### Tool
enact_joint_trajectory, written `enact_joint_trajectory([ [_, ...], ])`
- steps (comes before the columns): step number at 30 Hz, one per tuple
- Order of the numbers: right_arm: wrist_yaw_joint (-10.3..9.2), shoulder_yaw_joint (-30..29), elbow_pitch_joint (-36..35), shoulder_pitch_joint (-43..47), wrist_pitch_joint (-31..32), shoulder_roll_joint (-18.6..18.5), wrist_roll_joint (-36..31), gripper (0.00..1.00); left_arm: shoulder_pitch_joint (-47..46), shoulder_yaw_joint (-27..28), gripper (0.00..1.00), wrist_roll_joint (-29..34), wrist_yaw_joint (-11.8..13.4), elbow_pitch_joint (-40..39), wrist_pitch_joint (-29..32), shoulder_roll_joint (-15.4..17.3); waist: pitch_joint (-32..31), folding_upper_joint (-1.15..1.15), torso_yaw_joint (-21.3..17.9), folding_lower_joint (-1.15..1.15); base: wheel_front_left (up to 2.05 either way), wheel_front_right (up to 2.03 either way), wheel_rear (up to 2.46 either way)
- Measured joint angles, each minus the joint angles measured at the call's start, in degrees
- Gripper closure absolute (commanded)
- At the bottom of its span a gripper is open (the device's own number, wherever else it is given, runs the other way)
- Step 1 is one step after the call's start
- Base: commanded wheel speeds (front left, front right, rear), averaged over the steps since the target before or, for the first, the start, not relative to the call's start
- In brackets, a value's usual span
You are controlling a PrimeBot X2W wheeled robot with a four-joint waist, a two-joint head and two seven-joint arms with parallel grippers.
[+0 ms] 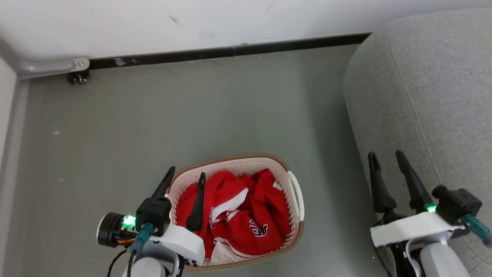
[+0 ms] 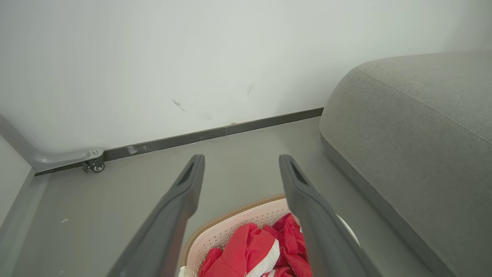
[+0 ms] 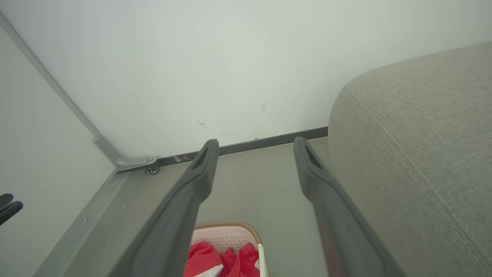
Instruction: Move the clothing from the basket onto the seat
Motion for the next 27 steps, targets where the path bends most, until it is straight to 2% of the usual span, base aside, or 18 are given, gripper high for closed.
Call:
enact_joint_trajectory([
  [13, 0.01, -2.34, -1.69, -3.82, -0.59, 0.03, 0.14, 0.00, -5.16, -0.94, 0.00, 2.01, -0.51, 4.99, 0.00, 0.62, 5.98, 0.00, -2.97, 0.00, 0.00, 0.00, 0.00],
  [27, 0.01, -1.13, -2.15, -6.50, -1.10, 0.05, 1.64, 0.00, -9.56, -2.69, 0.00, 5.55, -0.51, 11.70, 0.00, 2.29, 11.94, 0.00, -6.04, 0.00, 0.00, 0.00, 0.00],
])
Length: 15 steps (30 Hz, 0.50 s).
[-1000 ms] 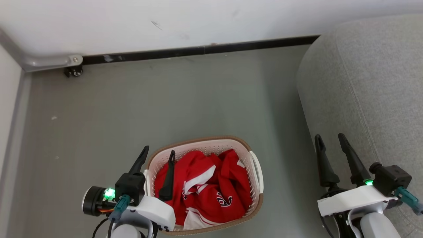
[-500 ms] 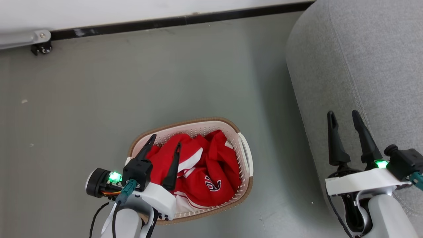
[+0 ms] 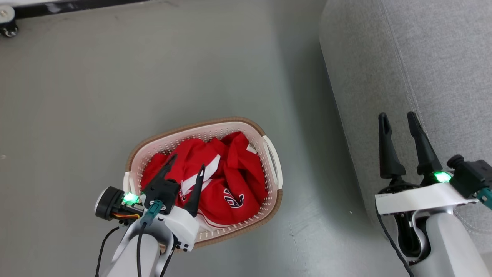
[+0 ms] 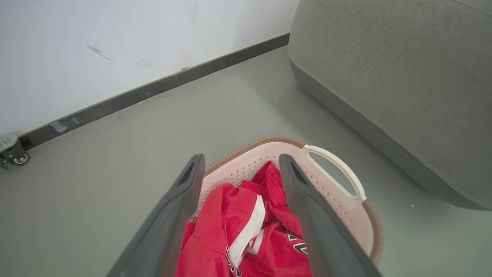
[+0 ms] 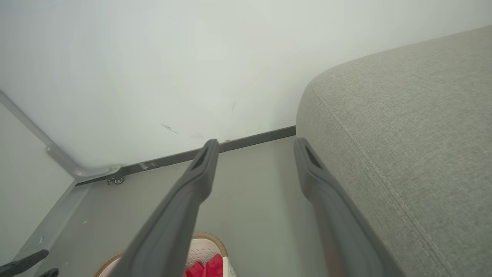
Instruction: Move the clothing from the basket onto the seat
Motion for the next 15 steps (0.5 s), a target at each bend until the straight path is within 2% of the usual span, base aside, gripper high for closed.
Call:
enact_joint_trajectory([
  [15, 0.00, 0.98, 0.09, -2.61, -0.51, 0.04, 2.43, 0.00, -5.17, -0.66, 0.00, 2.24, 0.02, 7.45, 0.00, 2.26, 5.64, 0.00, -3.23, 0.00, 0.00, 0.00, 0.00],
])
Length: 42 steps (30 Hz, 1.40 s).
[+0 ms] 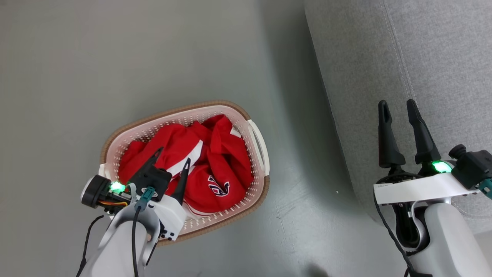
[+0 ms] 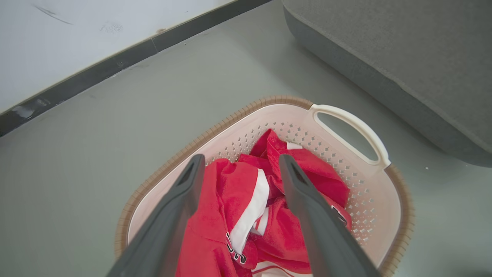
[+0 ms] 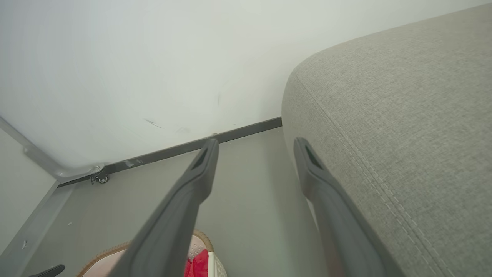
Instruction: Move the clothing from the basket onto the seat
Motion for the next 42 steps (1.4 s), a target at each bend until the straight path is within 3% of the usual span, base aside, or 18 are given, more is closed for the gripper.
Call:
enact_joint_trajectory([
  [30, 0.00, 2.03, -2.64, -5.67, -0.24, 0.15, 2.58, 0.00, -8.20, -3.01, 0.00, 6.41, 3.20, 8.72, 1.96, 2.87, 8.92, 0.00, -5.01, 0.00, 0.00, 0.00, 0.00],
  [42, 0.00, 3.08, -2.71, -7.50, -0.24, 0.16, 4.47, 0.00, -10.98, -2.11, 0.00, 7.93, 7.64, 12.35, 4.98, 4.97, 11.09, 0.00, -6.78, 0.00, 0.00, 0.00, 0.00],
])
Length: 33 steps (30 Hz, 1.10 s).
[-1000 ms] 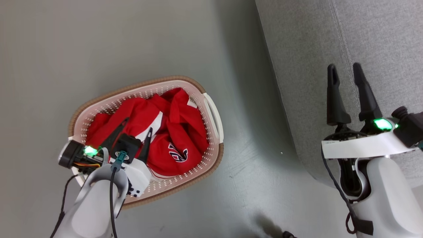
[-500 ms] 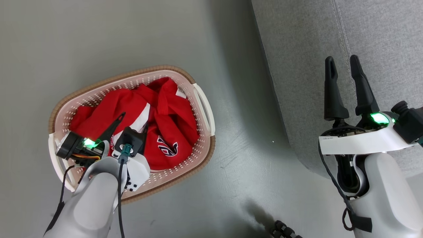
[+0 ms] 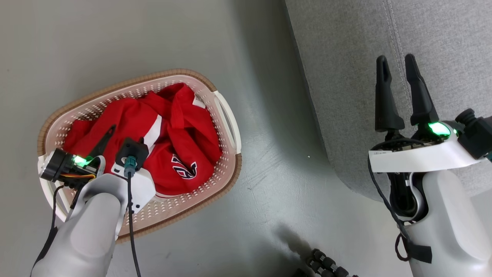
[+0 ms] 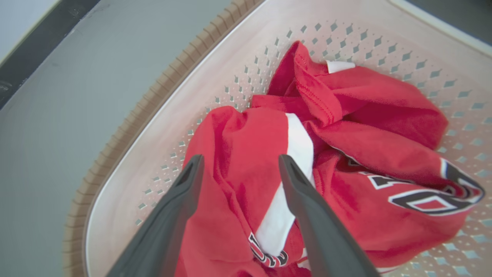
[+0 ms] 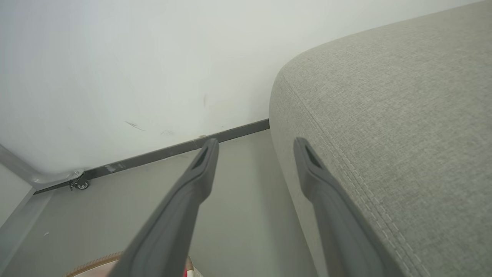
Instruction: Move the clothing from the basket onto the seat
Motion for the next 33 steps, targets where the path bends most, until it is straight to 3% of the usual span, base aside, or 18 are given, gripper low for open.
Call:
enact_joint_trajectory([
  [10, 0.00, 0.43, -0.03, -0.31, -0.01, 0.01, 0.63, 0.00, -1.32, 0.43, 0.00, 0.87, 3.34, 2.23, 2.66, 0.52, 1.11, 0.00, -0.62, 0.00, 0.00, 0.00, 0.00],
  [20, 0.00, 1.01, 0.01, -0.42, -0.01, 0.01, 1.14, 0.00, -2.32, 0.44, 0.00, 0.98, 4.60, 4.32, 5.41, 0.53, 1.94, 0.00, -1.14, 0.00, 0.00, 0.00, 0.00],
  [21, 0.00, 1.04, 0.01, -0.46, -0.01, 0.01, 1.14, 0.00, -2.50, 0.40, 0.04, 0.98, 4.60, 4.36, 5.38, 0.44, 2.01, 0.00, -1.21, 0.00, 0.00, 0.00, 0.00],
  [23, 0.00, 1.07, 0.01, -0.53, -0.01, 0.02, 1.20, 0.00, -2.69, 0.21, 0.56, 0.99, 4.59, 4.41, 5.38, 0.15, 2.12, 0.00, -1.33, 0.00, 0.00, 0.00, 0.00],
  [25, 0.00, 1.04, 0.08, -0.70, -0.01, 0.02, 1.21, 0.00, -2.70, -0.01, 1.00, 1.00, 4.58, 4.60, 5.38, -0.26, 2.15, 0.00, -1.39, 0.00, 0.00, 0.00, 0.00],
  [33, 0.00, 0.77, 0.14, -1.44, -0.01, 0.02, 1.21, 0.00, -2.80, -0.83, 1.00, 1.42, 4.14, 5.00, 5.26, -0.91, 1.79, 0.00, -1.38, 0.00, 0.00, 0.00, 0.00],
])
